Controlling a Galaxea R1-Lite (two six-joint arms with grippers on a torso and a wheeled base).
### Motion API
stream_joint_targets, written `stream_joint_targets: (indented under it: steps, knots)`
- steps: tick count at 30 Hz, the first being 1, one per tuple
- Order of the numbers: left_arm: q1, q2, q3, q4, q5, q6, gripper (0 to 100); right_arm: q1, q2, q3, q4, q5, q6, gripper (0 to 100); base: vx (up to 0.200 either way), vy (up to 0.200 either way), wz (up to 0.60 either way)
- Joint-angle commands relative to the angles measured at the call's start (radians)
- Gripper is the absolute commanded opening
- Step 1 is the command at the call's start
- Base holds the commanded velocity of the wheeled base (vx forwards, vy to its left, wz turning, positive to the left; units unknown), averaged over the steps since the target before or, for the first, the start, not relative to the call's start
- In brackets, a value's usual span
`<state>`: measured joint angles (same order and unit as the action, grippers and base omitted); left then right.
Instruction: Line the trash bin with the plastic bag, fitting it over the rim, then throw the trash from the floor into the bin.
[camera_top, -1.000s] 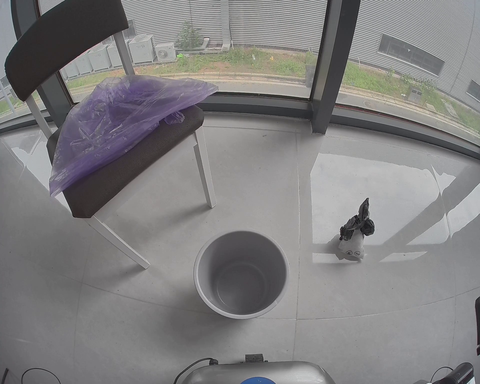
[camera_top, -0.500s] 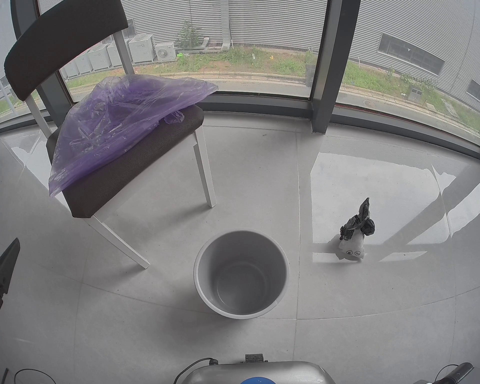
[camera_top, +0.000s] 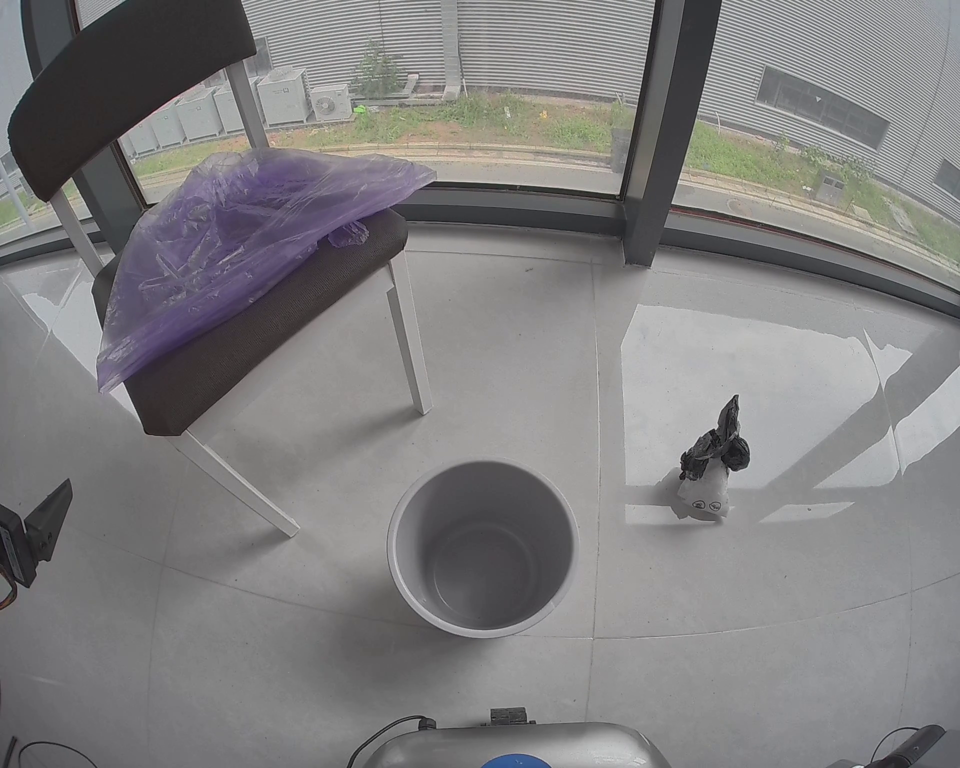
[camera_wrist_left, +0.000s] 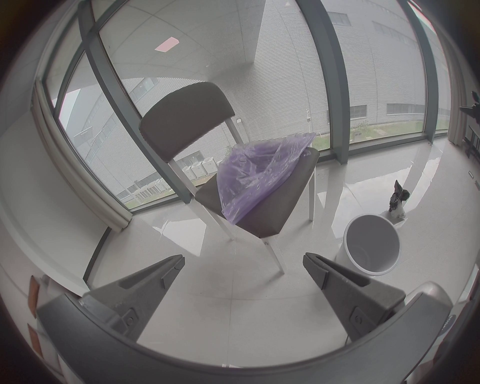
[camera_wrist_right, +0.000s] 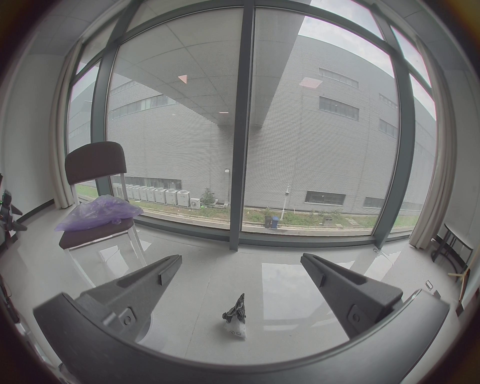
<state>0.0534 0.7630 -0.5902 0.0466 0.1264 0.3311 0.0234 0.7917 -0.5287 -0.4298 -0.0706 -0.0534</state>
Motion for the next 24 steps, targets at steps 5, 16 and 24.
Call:
stream_joint_targets:
  steps: [5, 16, 24]
  knots:
    - [0.066, 0.055, 0.012, -0.001, -0.005, 0.0, 100, 0.001, -0.077, 0.035, 0.003, -0.015, 0.037, 100, 0.0, 0.0, 0.0]
    - [0.075, 0.041, 0.044, -0.005, -0.007, 0.0, 100, 0.004, -0.077, 0.078, 0.003, 0.0, 0.056, 100, 0.0, 0.0, 0.0]
    - [0.08, 0.045, 0.04, -0.004, -0.001, 0.003, 100, 0.006, -0.078, 0.062, 0.002, 0.066, 0.086, 100, 0.0, 0.0, 0.0]
